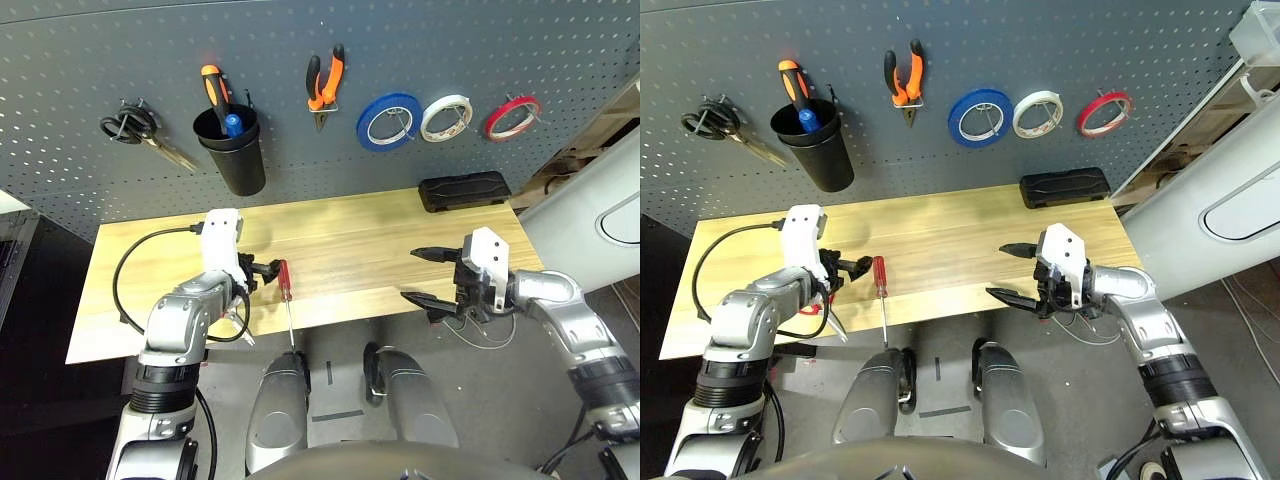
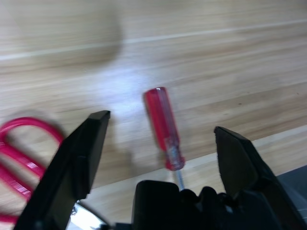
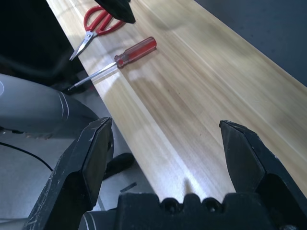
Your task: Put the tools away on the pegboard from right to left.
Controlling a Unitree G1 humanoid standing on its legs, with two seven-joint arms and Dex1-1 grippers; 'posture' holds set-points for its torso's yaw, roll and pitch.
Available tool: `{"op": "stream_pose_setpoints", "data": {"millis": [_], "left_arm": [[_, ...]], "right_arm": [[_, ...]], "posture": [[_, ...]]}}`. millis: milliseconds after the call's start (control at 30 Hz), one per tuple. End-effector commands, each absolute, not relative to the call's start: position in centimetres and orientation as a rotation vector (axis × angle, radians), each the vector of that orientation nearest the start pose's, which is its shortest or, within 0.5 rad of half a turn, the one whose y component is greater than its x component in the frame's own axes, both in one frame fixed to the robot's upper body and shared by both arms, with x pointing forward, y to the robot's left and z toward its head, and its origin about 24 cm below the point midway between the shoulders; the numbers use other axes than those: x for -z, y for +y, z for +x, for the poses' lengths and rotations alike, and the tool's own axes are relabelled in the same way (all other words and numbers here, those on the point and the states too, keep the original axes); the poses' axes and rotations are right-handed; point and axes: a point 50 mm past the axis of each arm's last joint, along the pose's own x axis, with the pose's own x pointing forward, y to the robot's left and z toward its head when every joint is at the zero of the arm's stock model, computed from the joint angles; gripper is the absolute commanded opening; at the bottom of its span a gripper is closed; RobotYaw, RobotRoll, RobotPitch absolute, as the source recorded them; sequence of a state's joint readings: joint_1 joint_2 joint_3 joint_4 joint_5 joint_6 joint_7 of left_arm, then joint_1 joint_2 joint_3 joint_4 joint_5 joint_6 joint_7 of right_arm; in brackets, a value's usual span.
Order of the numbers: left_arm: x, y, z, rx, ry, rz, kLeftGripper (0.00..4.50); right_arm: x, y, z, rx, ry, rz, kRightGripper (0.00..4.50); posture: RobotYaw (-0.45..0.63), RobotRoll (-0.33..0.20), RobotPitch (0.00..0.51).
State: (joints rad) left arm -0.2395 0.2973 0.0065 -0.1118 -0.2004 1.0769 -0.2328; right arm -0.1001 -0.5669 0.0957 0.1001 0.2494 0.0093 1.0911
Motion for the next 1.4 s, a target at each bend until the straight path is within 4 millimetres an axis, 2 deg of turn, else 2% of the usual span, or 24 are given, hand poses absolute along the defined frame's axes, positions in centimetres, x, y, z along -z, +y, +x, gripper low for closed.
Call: {"op": "stream_pose_setpoints", "data": {"millis": [33,267,433,767,867,1133,1267,1400], "left_arm": [[-3.0,17.6,27.1,0.253,0.782,0.078,4.49],[-0.8,16.8,27.9,0.265,0.814,0.111,4.49],[0.3,17.0,28.1,0.239,0.817,0.123,4.49],[1.9,17.0,27.2,0.241,0.856,0.138,4.49],[2.4,16.8,27.0,0.245,0.863,0.140,3.86],[2.2,16.7,27.0,0.250,0.853,0.128,0.90],[2.3,16.8,26.9,0.239,0.855,0.119,0.88],[0.8,17.0,27.2,0.249,0.798,0.105,0.88]], "right_arm": [[-5.8,-20.0,23.5,-1.119,0.215,-0.268,4.50],[-6.0,-20.5,22.6,-1.080,0.231,-0.267,4.50],[-6.1,-20.4,22.4,-1.069,0.227,-0.258,4.50],[-6.5,-20.1,22.5,-1.047,0.215,-0.264,4.50],[-6.6,-20.2,22.7,-1.040,0.212,-0.276,4.50],[-6.7,-20.2,23.0,-1.037,0.207,-0.284,4.50],[-6.7,-20.0,23.2,-1.040,0.203,-0.285,4.50],[-6.6,-20.0,23.5,-1.049,0.200,-0.288,4.50]], "posture": [[-0.06,0.000,0.179],[-0.10,0.000,0.186],[-0.12,0.000,0.185],[-0.14,0.000,0.182],[-0.14,0.000,0.180],[-0.13,0.000,0.178],[-0.12,0.000,0.171],[-0.09,0.000,0.162]]}}
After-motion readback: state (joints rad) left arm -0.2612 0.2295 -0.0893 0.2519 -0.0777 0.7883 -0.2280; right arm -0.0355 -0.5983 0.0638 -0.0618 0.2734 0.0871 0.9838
